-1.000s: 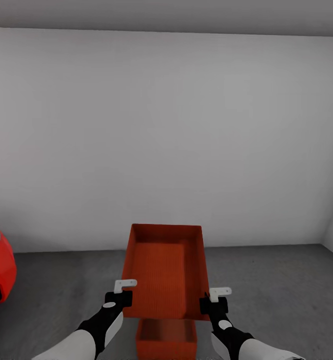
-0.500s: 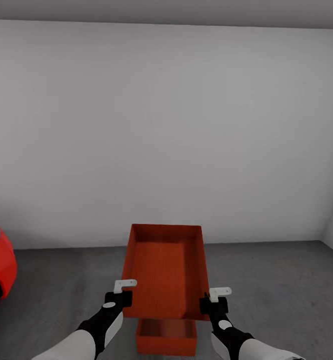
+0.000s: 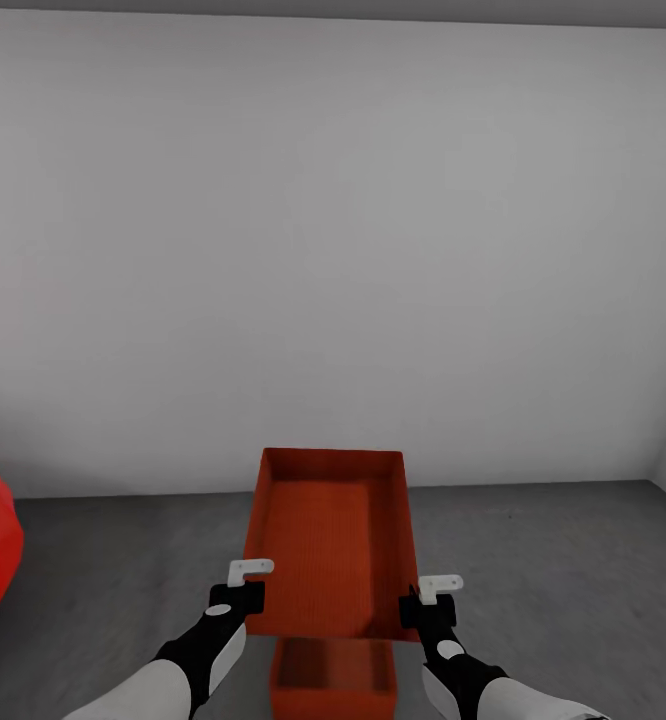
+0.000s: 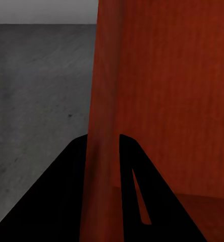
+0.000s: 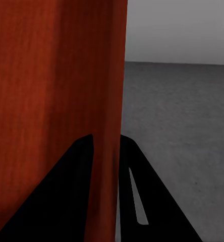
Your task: Move the two storage containers from the living room to the garage. In the garage, place one container on the floor and stack the other container on top of it (either order is fine).
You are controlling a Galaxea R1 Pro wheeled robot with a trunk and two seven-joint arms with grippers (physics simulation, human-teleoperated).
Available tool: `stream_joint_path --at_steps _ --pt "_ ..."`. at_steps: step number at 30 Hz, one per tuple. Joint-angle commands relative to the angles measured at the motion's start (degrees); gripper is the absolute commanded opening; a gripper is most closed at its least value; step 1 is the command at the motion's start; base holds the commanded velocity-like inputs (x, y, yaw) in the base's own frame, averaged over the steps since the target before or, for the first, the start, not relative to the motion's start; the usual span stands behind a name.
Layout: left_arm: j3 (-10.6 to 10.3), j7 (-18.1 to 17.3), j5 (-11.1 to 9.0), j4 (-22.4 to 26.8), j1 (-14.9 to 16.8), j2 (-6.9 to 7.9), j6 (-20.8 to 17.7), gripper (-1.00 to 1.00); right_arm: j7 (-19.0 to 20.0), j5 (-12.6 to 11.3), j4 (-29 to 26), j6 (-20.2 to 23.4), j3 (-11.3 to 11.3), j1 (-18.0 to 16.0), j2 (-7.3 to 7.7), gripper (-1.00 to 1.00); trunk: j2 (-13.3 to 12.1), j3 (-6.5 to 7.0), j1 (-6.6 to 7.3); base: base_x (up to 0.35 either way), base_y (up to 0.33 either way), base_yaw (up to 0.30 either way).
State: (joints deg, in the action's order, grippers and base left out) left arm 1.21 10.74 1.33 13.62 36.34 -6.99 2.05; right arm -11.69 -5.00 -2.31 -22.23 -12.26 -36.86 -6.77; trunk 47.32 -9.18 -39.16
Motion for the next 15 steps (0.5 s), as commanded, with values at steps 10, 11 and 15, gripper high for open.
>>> stream_joint_path --at_steps 10,11,15 --pt "0.9 0.4 0.2 0.1 0.1 -0.04 0.1 -1.0 -0.3 -1.4 0.1 -0.4 0.4 -0.1 0.0 -1.0 0.1 -0.99 -0.03 0.082 0.0 0.0" --pt "0.9 0.4 0.2 0.1 0.1 -0.04 0.1 -1.0 -0.3 -1.4 0.1 -0.4 0.4 -0.1 0.0 -1.0 0.1 -1.08 -0.03 0.004 0.0 0.0" --pt "0.9 0.4 0.2 0.1 0.1 -0.04 0.1 -1.0 -0.3 -1.4 0.1 -0.4 0.4 -0.1 0.0 -1.0 0.1 -1.44 -0.03 0.001 0.0 0.0"
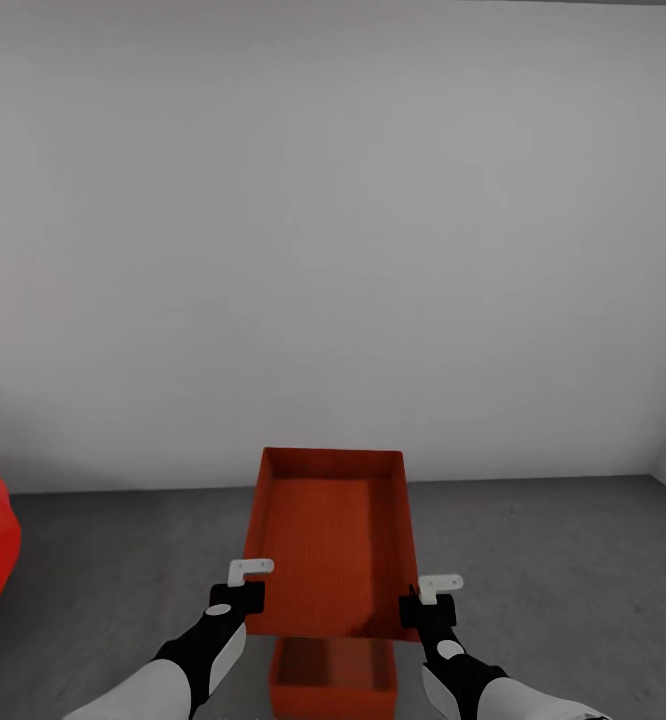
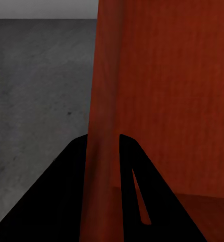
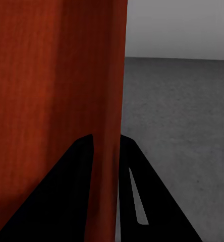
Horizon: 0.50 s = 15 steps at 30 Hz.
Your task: Move the two storage containers from the living room to the garage. In the garage, place one container on the floor and stack the other container on top of it (either order is fine).
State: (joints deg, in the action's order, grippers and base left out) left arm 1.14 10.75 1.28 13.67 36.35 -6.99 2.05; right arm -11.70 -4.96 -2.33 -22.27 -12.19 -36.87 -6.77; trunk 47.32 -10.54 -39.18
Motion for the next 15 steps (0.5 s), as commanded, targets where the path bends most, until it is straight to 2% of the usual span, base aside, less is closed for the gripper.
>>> stream_joint_path --at_steps 1,15 --pt "1.0 0.4 0.3 0.0 0.1 -0.05 0.1 -1.0 -0.3 -1.5 0.1 -0.4 0.3 0.0 0.0 -1.0 0.1 -0.17 -0.01 0.0 0.0 0.0" --pt "1.0 0.4 0.3 0.0 0.1 -0.1 0.1 -1.0 -0.3 -1.5 0.1 -0.4 0.3 0.0 0.0 -1.0 0.1 -1.44 -0.01 0.0 0.0 0.0"
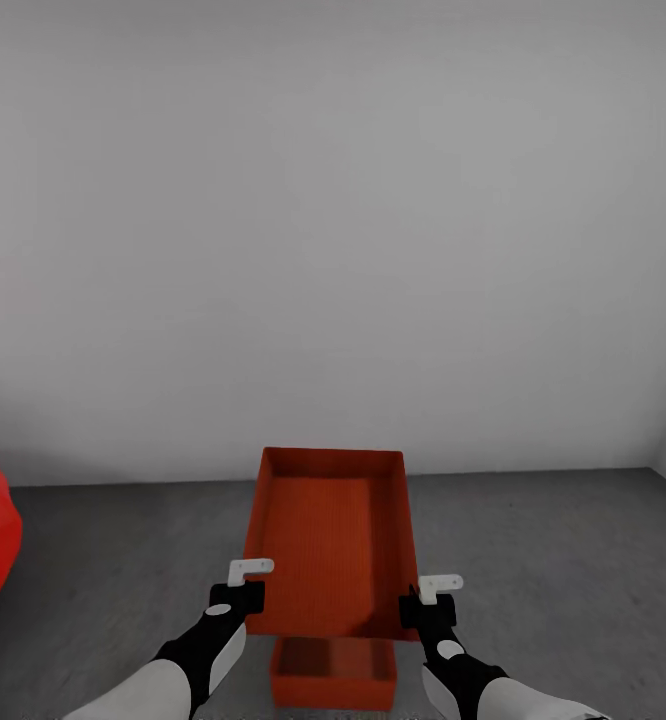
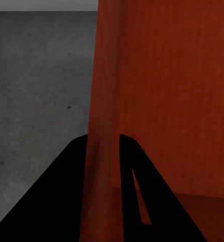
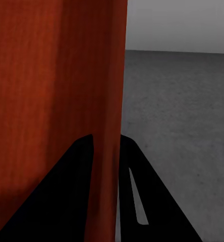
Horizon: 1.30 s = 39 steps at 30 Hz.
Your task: Move the two storage containers from the living room to the garage. In the garage, place one container on the floor and stack the other container on top of it (either order is fine).
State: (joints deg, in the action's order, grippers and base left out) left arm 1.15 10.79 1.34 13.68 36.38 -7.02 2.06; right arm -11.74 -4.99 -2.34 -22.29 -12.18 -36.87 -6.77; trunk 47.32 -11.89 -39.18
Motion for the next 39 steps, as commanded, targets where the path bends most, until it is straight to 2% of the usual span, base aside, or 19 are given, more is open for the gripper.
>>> stream_joint_path --at_steps 1,39 --pt "1.0 0.4 0.2 0.0 0.1 -0.04 0.1 -1.0 -0.3 -1.4 0.1 -0.4 0.3 0.0 0.0 -1.0 0.1 -0.17 -0.01 0.0 0.0 0.0" --pt "1.0 0.4 0.2 -0.1 0.1 -0.05 0.1 -1.0 -0.3 -1.4 0.1 -0.4 0.3 0.0 0.0 -1.0 0.1 -3.6 -0.01 0.0 0.0 0.0"
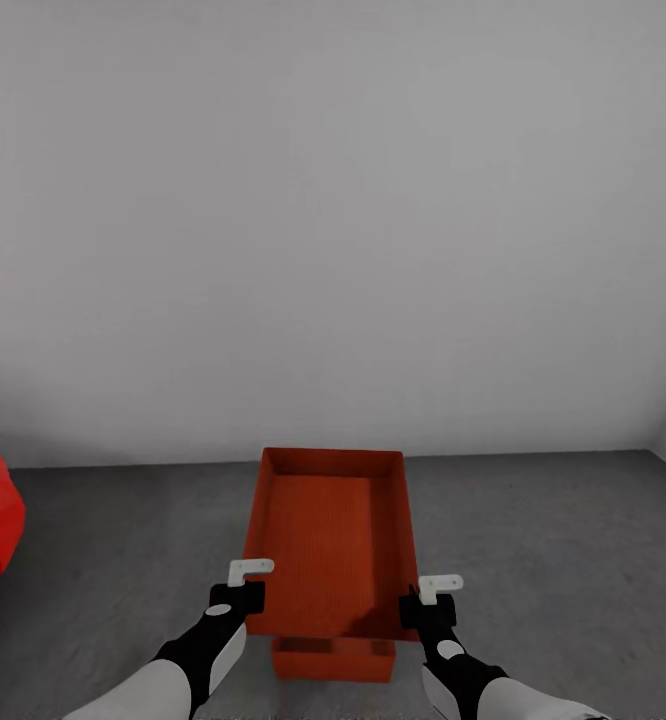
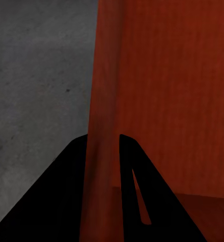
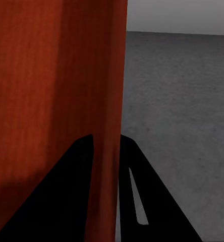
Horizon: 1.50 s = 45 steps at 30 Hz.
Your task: Move the two storage containers from the living room to the garage. In the garage, place one container on the floor and stack the other container on top of it (either order is fine).
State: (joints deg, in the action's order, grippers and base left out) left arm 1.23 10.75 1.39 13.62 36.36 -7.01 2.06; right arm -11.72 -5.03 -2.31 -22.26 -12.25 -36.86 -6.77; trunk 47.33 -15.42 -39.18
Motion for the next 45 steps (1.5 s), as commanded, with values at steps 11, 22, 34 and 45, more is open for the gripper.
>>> stream_joint_path --at_steps 11,22,34,45 --pt "0.9 0.4 0.2 0.0 0.1 -0.06 0.1 -1.0 -0.3 -1.4 0.1 -0.4 0.4 -0.1 0.0 -1.0 0.1 -1.07 -0.01 0.0 0.0 0.0" --pt "0.9 0.4 0.2 0.0 0.1 -0.04 0.1 -1.0 -0.3 -1.4 0.1 -0.4 0.4 -0.1 0.06 -1.0 0.1 -2.06 -0.01 0.0 0.0 0.0" --pt "0.9 0.4 0.2 0.0 0.1 -0.07 0.1 -1.0 -0.3 -1.4 0.1 -0.3 0.4 -0.1 0.07 -1.0 0.1 -3.14 -0.01 0.0 0.0 0.0" --pt "0.9 0.4 0.2 0.0 0.1 -0.05 0.1 -1.0 -0.3 -1.4 0.1 -0.3 0.4 -0.1 0.06 -1.0 0.1 -4.14 -0.01 0.0 0.0 0.0"
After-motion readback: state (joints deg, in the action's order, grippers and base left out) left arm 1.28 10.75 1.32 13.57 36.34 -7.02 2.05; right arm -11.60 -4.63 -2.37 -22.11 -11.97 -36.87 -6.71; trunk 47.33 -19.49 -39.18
